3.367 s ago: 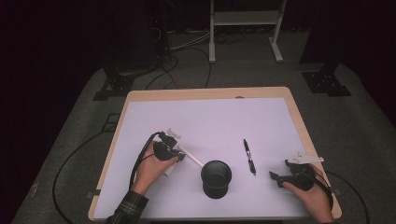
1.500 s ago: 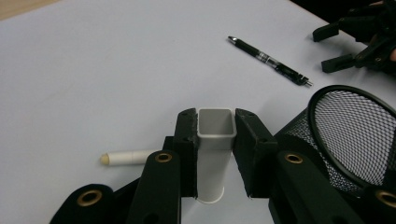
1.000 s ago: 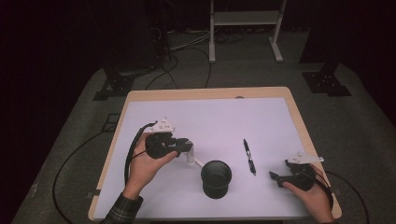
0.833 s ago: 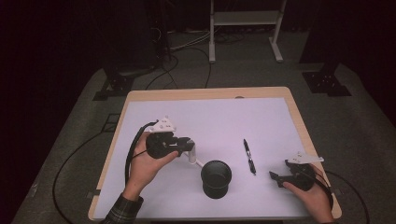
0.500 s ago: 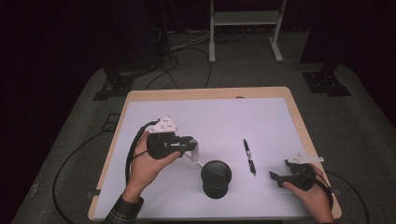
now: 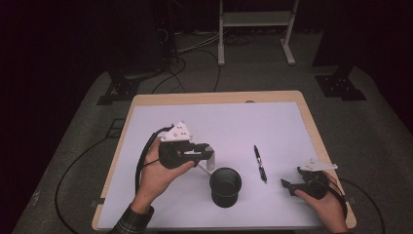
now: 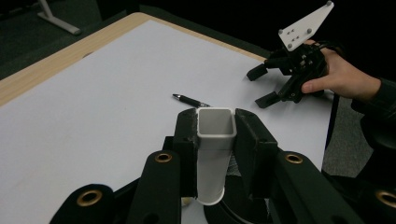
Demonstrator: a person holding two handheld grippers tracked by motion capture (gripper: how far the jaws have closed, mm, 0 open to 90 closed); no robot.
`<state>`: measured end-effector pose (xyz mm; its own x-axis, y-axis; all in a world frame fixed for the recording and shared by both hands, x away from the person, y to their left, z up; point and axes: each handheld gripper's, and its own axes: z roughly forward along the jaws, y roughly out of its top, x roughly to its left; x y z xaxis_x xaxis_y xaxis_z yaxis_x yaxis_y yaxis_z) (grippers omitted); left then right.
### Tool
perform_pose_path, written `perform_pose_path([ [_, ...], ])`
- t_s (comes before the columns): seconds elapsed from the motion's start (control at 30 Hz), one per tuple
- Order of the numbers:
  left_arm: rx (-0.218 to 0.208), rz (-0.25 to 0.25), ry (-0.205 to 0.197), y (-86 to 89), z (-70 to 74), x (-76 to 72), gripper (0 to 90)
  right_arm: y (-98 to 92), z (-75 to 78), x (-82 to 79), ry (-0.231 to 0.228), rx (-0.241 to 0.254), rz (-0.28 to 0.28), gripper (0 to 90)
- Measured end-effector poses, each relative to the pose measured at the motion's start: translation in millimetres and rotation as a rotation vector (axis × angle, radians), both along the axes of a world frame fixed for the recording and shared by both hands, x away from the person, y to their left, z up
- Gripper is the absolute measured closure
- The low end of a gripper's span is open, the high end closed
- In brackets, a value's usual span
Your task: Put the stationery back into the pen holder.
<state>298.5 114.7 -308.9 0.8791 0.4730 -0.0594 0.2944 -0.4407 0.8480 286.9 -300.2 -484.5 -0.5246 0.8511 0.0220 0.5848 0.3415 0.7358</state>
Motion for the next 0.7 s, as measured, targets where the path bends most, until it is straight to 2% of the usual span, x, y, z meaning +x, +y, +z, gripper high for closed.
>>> perform_pose_path([
  [0.4, -0.008, -0.047, 0.023, -12.3, -4.7, -0.6, 70.8, 0.1, 0.0, 0.0, -0.001, -0.001, 0.000, 16.1],
  [0.7, 0.006, -0.085, 0.043, -24.2, -15.4, -0.1, 70.8, 0.1, 0.0, 0.1, -0.001, -0.001, 0.001, 16.1],
])
